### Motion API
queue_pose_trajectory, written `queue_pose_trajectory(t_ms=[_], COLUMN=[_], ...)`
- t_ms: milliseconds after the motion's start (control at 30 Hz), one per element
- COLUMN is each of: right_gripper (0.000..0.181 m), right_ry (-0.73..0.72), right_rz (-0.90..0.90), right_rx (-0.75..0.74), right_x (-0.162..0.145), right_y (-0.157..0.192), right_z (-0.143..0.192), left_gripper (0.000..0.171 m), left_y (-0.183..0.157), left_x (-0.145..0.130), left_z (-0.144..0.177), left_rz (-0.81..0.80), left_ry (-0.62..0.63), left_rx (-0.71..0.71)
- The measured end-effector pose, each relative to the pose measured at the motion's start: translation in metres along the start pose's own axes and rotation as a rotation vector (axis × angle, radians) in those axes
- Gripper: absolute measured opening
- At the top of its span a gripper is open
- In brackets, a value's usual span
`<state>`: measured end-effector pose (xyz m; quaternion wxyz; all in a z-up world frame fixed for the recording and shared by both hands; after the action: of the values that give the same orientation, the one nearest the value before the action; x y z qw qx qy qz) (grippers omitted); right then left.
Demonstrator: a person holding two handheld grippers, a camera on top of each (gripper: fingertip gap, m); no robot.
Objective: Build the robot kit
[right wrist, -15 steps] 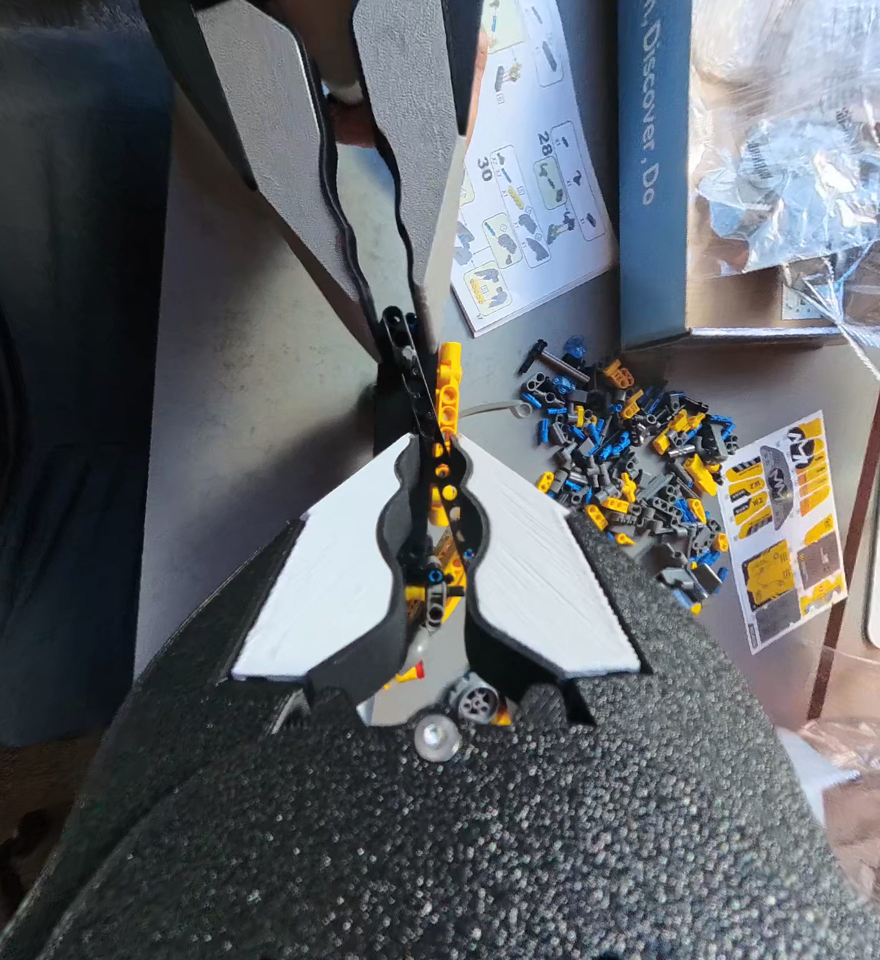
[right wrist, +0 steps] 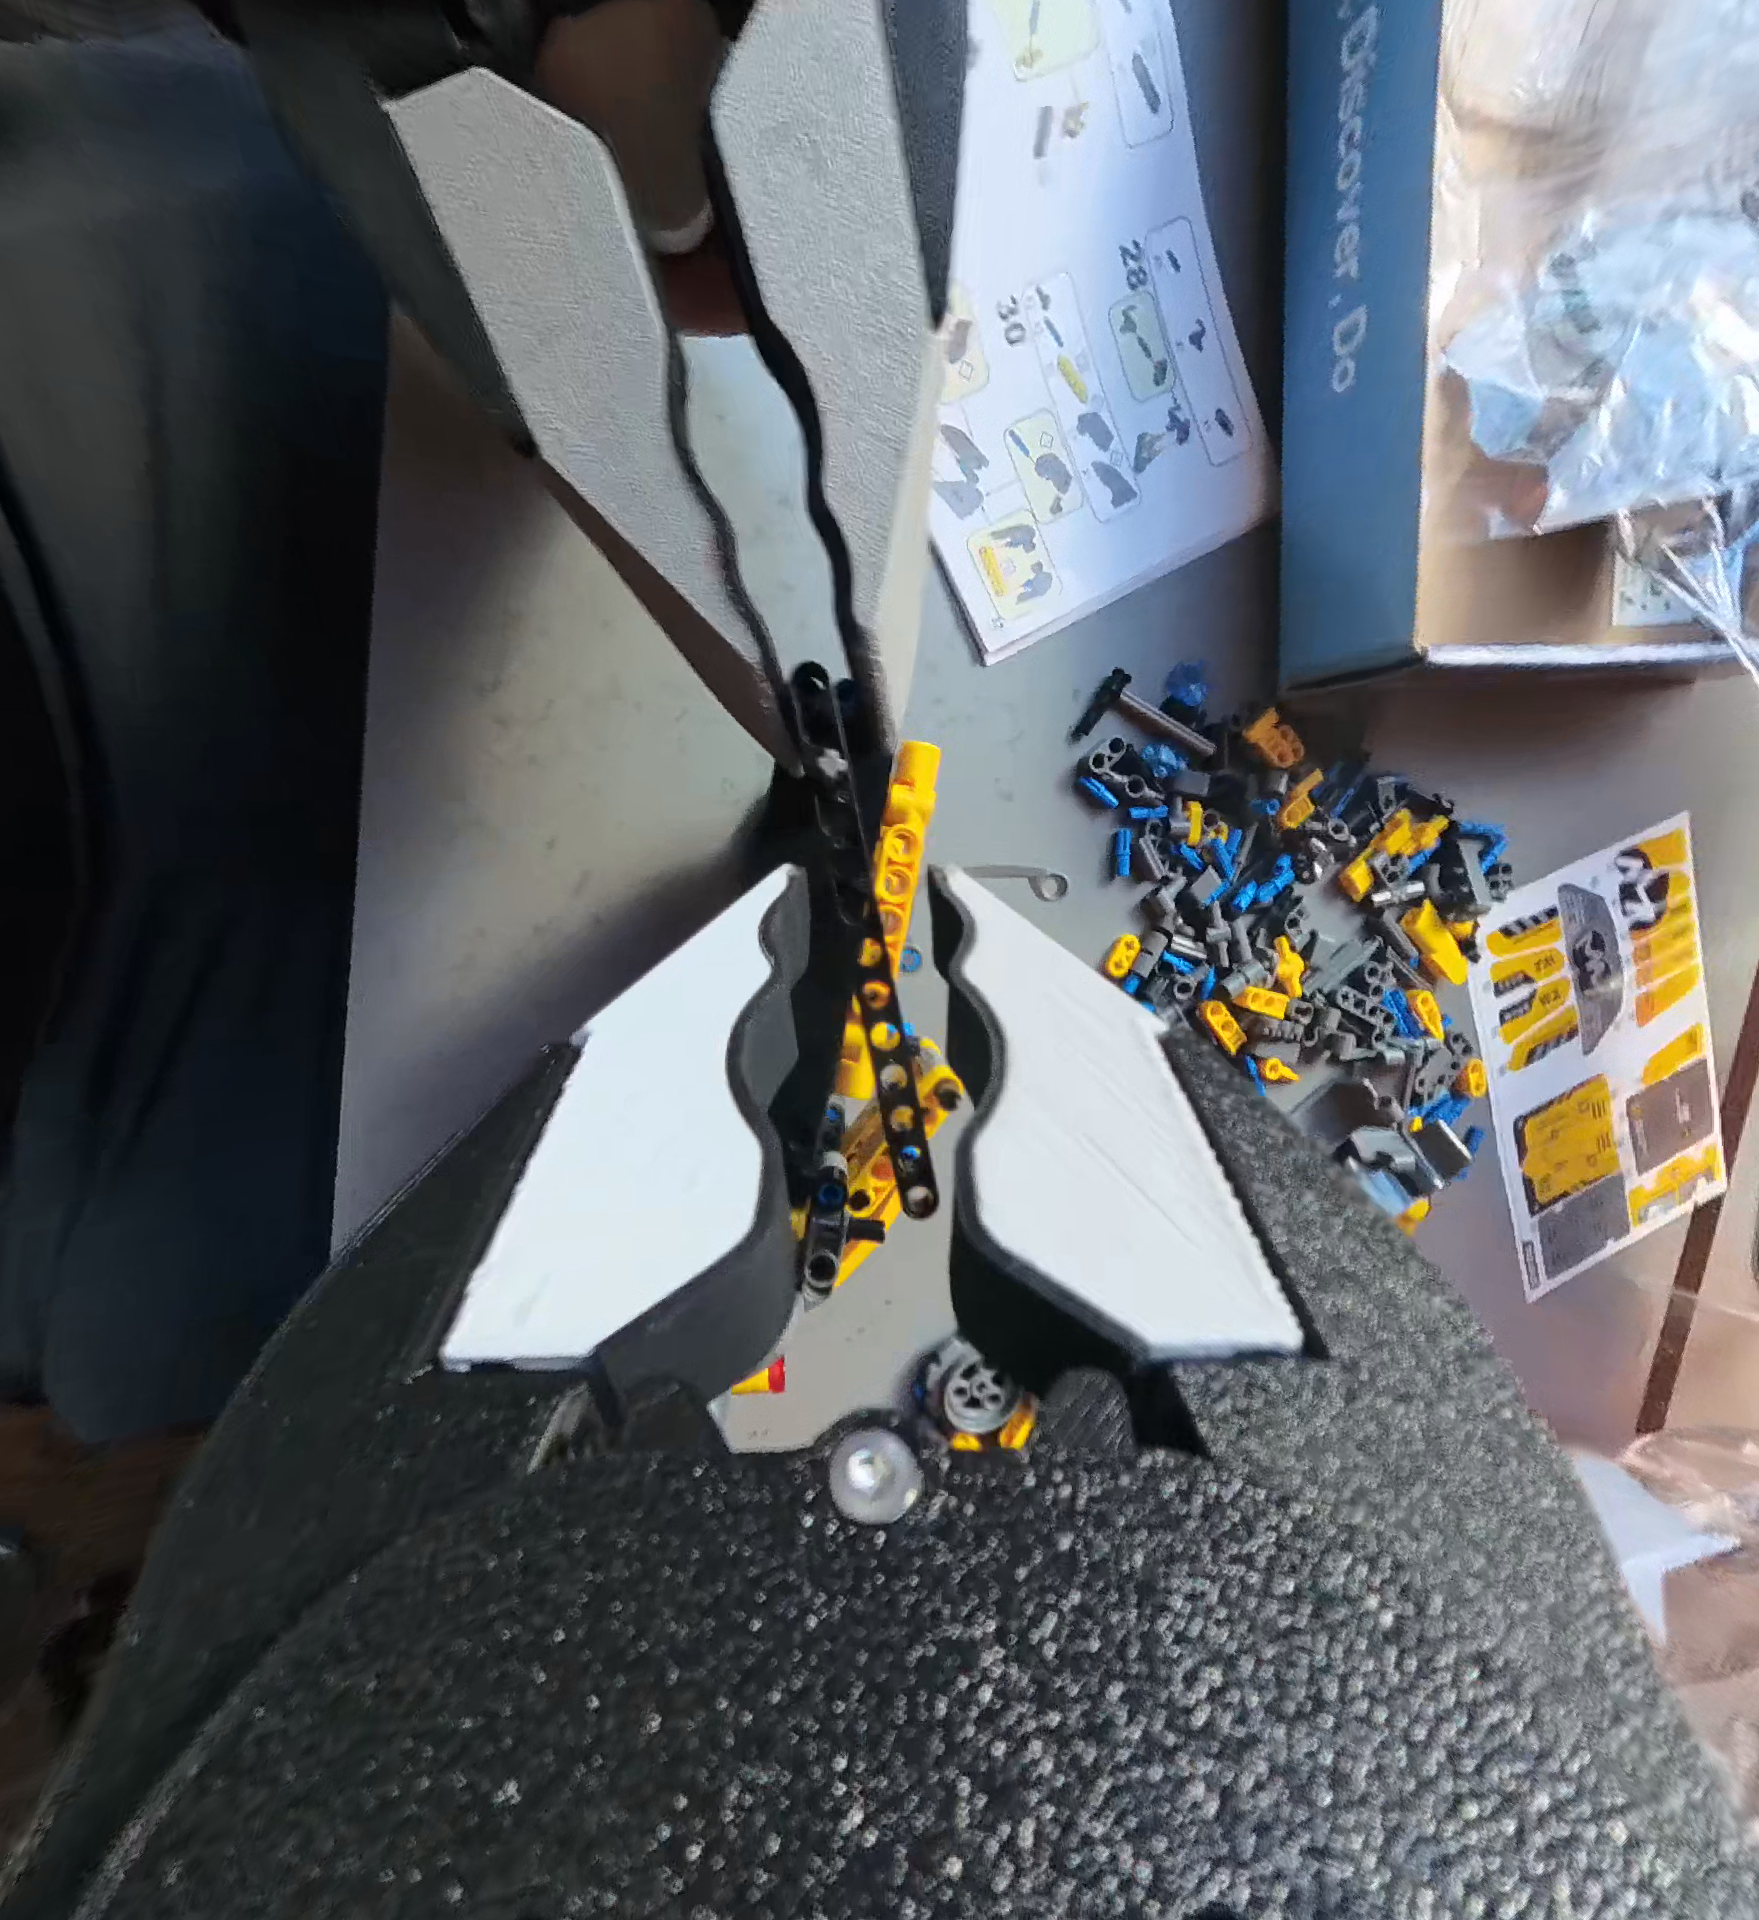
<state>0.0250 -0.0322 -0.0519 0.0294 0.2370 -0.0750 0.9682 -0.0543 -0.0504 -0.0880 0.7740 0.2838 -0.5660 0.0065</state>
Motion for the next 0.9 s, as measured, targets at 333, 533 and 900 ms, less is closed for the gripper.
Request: queue_pose_trajectory(t_ms=[333,533,900], right_gripper=[0.008,0.008,0.008], right_ry=[0.001,0.094,0.064], right_rz=[-0.159,-0.311,-0.284], right_rx=[0.104,0.093,0.123], right_x=[0.001,0.002,0.004], right_y=[-0.006,-0.011,-0.009], right_z=[-0.004,-0.002,-0.002], left_gripper=[0.018,0.014,0.017], left_y=[0.004,0.009,0.010], left_x=[-0.005,-0.006,-0.008], left_z=[0.000,-0.005,0.000], left_rz=[0.047,0.084,0.107], left_ry=[-0.034,-0.026,-0.048], left_rx=[0.008,0.004,0.006])
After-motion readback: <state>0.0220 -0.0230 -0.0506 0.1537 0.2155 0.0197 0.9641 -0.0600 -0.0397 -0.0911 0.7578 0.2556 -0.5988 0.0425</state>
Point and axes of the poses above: each gripper's, where its closed fingertips meet, z back along the fingers, x out of its top, y = z × x across the jaws, the point moved 5 cm from there along z, back along the fingers, and after that the axes turned 15 degrees about -z, right-handed, at the moved point
